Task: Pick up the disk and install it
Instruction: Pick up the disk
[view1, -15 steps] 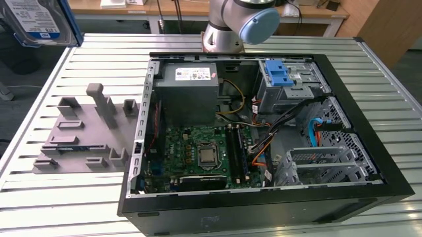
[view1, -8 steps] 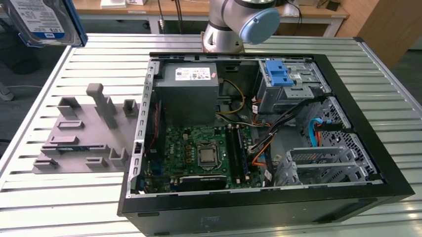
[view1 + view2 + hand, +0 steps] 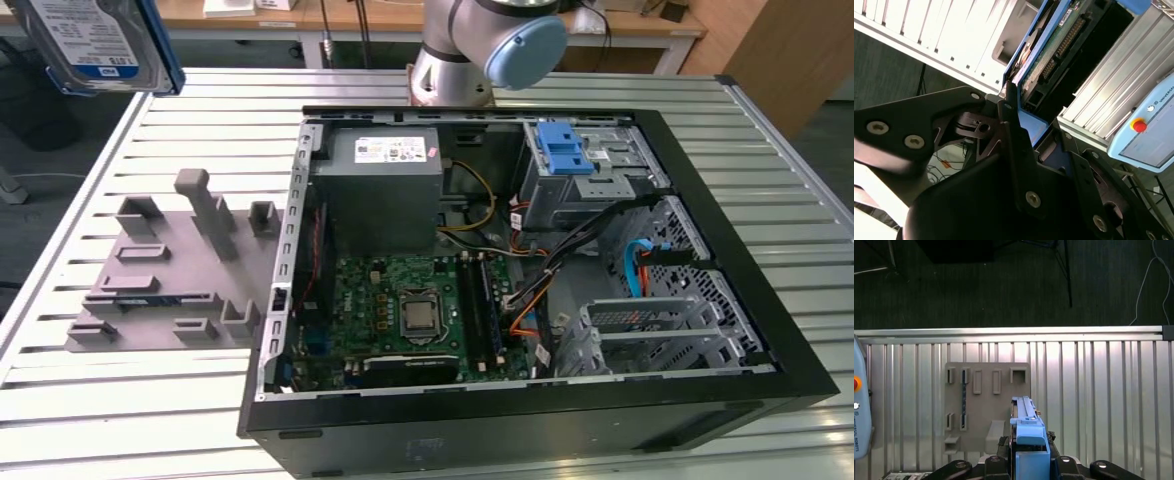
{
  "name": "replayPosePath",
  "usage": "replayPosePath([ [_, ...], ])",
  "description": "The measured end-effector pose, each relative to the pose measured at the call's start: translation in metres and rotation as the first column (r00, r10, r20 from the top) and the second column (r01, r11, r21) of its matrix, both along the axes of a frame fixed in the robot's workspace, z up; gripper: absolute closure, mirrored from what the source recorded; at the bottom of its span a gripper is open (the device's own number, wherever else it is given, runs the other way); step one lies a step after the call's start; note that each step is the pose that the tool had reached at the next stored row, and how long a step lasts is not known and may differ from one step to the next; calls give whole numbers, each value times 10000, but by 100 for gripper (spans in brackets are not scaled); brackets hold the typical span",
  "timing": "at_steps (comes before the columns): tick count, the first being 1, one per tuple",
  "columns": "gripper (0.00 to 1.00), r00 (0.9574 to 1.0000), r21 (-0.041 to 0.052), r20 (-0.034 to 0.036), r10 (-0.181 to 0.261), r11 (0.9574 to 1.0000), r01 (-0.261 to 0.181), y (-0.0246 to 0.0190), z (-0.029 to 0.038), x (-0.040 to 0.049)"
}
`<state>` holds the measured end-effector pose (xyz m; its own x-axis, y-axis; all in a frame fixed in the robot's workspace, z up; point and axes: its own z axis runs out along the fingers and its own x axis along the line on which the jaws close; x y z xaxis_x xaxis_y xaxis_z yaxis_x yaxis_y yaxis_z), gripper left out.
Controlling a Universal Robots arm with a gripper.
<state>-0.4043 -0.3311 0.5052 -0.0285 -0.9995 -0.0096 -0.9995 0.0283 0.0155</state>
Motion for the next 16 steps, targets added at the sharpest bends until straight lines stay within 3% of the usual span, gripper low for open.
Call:
replayPosePath([
  [16, 64, 10000, 0, 0, 0, 10000, 0, 0, 0, 158],
])
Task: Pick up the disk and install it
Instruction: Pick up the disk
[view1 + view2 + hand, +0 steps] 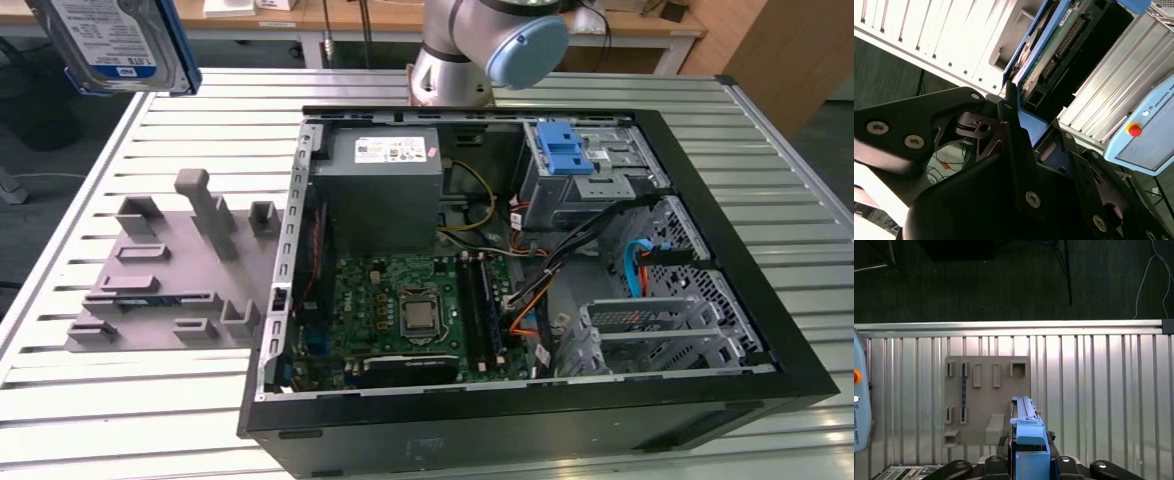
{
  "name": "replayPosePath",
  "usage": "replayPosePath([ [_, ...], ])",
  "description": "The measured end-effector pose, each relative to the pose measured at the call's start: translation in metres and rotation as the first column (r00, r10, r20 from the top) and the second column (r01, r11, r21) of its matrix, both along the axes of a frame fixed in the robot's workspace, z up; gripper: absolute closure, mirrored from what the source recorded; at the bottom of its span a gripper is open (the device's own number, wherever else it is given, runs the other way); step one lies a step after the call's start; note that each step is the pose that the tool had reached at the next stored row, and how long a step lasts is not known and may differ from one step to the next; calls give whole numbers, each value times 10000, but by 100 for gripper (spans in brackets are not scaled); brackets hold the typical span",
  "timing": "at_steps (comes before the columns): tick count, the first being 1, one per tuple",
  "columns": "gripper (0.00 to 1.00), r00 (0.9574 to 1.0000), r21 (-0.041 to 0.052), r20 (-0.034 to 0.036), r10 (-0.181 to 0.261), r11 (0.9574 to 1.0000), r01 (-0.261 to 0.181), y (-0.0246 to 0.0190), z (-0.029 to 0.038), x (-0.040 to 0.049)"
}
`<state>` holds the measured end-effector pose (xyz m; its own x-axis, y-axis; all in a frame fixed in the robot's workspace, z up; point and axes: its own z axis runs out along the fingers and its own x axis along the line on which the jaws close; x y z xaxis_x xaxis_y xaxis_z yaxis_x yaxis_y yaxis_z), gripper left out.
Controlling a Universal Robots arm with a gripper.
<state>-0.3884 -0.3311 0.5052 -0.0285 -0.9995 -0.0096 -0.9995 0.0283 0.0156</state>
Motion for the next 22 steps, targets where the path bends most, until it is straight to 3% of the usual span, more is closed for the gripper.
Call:
replayPosePath([
  [16, 64, 10000, 0, 0, 0, 10000, 0, -1, 0, 175],
  [22, 64, 10000, 0, 0, 0, 10000, 0, -51, 0, 204],
])
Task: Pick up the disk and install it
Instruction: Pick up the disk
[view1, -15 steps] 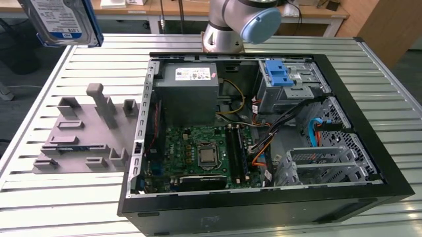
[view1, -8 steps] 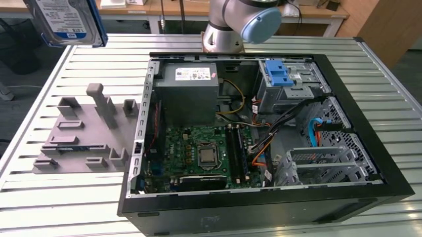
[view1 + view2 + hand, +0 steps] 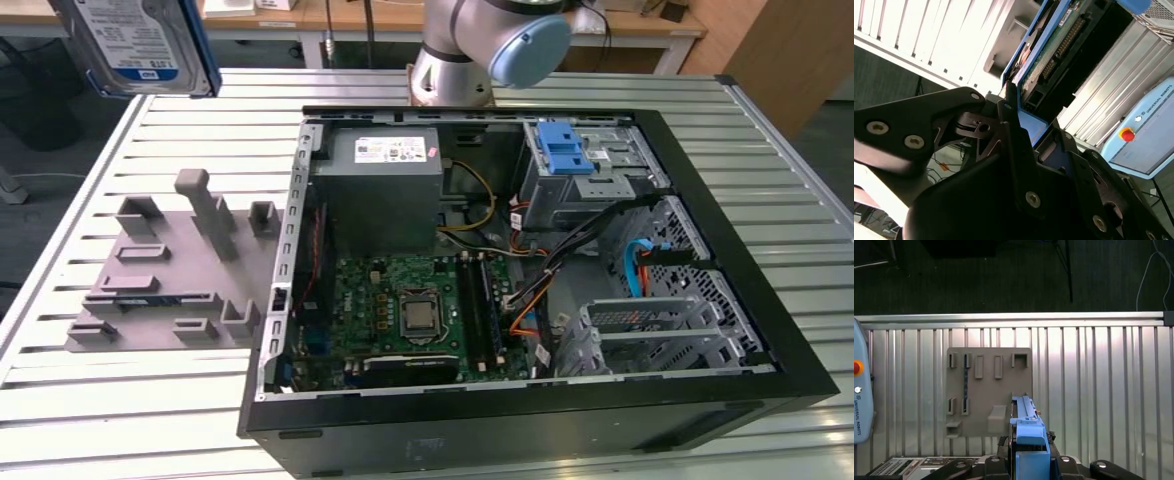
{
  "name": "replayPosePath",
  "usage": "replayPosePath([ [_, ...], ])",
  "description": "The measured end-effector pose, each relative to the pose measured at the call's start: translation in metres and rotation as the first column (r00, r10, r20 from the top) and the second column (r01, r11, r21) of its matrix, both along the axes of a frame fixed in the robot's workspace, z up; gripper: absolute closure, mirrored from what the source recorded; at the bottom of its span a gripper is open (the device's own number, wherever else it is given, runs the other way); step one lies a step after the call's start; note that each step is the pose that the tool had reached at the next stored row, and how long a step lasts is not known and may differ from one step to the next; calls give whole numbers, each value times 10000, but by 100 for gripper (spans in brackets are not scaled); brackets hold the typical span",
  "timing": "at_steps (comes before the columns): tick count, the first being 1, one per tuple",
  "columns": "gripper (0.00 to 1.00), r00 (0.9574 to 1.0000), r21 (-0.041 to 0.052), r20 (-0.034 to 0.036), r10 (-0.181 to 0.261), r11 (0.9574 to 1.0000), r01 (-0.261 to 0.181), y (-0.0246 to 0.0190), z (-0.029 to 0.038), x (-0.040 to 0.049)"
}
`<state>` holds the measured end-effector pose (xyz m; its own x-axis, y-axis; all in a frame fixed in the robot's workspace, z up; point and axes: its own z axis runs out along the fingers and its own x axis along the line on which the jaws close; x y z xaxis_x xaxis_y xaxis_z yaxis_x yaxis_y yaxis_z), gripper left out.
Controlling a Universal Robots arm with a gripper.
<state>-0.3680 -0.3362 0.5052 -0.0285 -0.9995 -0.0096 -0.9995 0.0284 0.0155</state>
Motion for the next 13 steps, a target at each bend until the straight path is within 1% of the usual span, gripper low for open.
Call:
replayPosePath([
  [10, 64, 10000, -1, -1, 0, 10000, 0, -145, 0, 85],
  [13, 64, 10000, 0, 1, 0, 10000, 0, -177, 0, 102],
])
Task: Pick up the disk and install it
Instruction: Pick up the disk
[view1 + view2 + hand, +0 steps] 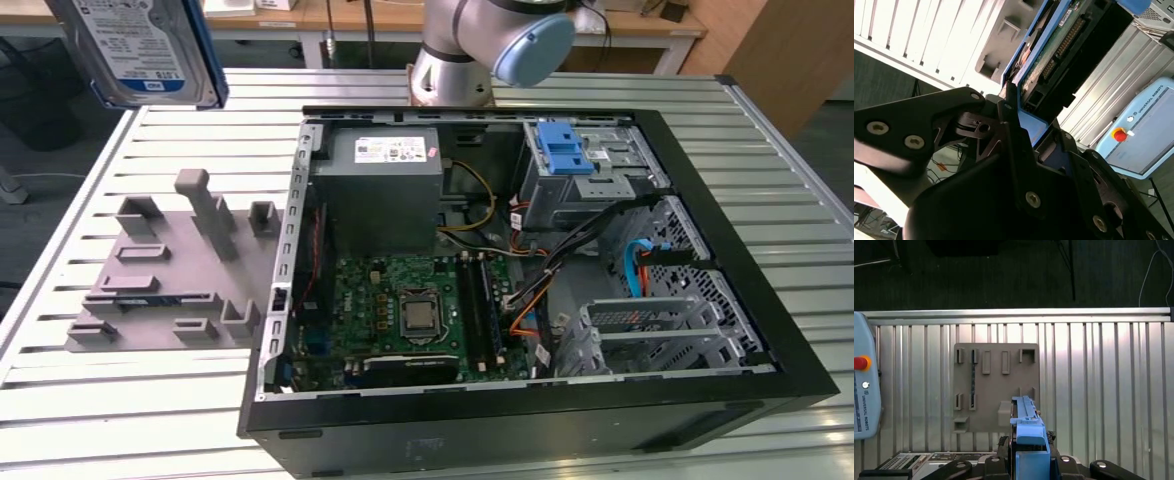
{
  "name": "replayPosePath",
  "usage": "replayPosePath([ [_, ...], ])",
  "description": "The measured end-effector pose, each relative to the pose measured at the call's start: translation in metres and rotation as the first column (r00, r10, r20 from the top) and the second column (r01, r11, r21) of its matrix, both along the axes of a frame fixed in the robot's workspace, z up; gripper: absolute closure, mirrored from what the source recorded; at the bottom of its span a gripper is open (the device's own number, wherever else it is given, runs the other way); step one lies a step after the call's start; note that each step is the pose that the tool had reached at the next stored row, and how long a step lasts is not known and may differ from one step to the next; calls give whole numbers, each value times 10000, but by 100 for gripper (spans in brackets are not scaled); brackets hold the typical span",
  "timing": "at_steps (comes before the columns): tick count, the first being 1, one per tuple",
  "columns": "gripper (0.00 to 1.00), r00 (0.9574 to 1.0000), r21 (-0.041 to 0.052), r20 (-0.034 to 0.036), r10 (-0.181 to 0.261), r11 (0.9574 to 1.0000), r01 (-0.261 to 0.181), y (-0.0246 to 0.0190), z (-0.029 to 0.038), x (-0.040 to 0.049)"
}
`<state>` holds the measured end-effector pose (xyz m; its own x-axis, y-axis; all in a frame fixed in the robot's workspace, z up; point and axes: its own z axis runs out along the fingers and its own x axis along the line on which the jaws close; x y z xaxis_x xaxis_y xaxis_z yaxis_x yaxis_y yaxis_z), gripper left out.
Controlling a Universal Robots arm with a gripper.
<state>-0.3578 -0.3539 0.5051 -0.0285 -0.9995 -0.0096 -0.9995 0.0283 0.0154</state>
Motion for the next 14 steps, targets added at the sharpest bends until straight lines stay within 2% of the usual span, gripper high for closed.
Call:
replayPosePath([
  [14, 64, 10000, 0, 0, 0, 10000, 0, -149, 0, 67],
])
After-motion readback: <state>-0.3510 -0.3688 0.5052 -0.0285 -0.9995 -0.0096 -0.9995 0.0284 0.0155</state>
